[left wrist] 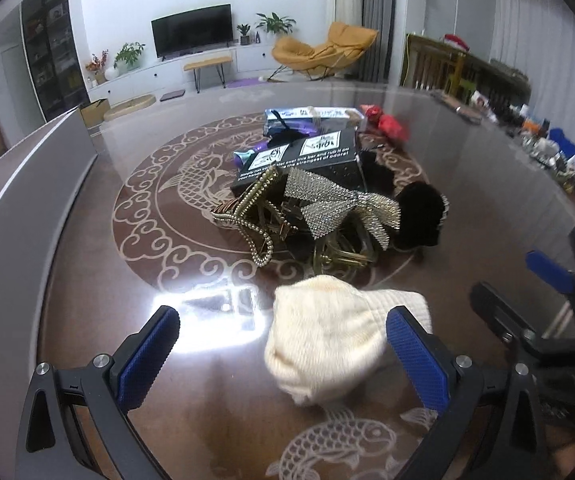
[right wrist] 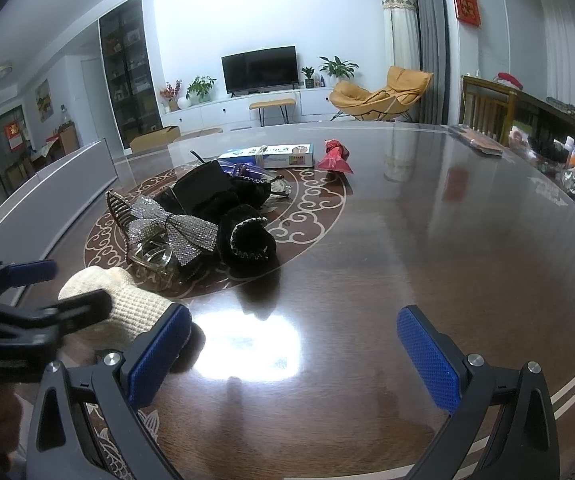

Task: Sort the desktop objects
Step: 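Move the left tool toward the cream knit glove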

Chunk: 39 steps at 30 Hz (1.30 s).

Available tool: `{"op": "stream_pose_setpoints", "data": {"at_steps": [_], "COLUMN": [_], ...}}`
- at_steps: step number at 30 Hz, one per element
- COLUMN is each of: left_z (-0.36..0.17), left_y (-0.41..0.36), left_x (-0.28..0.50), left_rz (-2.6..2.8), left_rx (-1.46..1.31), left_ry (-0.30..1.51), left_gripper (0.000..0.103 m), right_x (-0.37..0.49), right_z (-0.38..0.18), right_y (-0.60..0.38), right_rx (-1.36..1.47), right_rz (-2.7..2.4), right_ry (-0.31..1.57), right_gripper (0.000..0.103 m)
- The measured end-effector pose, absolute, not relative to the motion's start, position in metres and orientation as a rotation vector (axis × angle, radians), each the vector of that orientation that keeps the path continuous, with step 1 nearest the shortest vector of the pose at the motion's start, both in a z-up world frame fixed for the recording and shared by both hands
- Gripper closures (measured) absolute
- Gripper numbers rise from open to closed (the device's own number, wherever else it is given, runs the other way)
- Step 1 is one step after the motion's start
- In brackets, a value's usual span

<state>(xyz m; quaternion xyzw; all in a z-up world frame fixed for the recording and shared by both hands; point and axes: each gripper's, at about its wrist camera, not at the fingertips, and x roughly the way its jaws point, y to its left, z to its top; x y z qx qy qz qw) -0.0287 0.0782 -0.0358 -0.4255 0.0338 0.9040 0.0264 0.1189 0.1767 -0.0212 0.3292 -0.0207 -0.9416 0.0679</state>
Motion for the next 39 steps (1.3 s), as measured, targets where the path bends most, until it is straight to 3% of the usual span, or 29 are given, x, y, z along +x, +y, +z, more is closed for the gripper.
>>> {"op": "stream_pose_setpoints", "data": {"at_steps": [9, 17, 24, 31, 39], "left_z": [-0.034, -0.038, -0.027, -0.023, -0.056], "left_y": [0.078, 0.034, -0.022, -0.007, 0.011], "left_x": [-0.030, -0.028, -0.012, -0.028, -0.040], "left_rz": [2.807, 2.860, 2.929, 2.879, 2.900], "left_rx": [-1.315, -1.327, -1.360, -1.371, -1.558], "left_ry": [0.130, 0.134, -0.037, -0.202, -0.185], "left_gripper": [0.000, 0.000, 0.000, 0.000, 0.000], "right_x": [0.117, 0.117, 0.115, 0.115, 0.115], "right_z": [-0.022, -0.023, -0.023, -0.025, -0.025], "right_y": [0.181, 0.181, 0.183, 0.185, 0.185], "right_rx": [0.984, 0.984, 0.978, 0.974, 0.972], "right_rz": [-2.832, -2.833, -2.835, -2.836, -2.830], "right_ry": [-0.067, -0.067, -0.069, -0.073, -0.070], "right_gripper": [0.000, 0.000, 0.000, 0.000, 0.000]}}
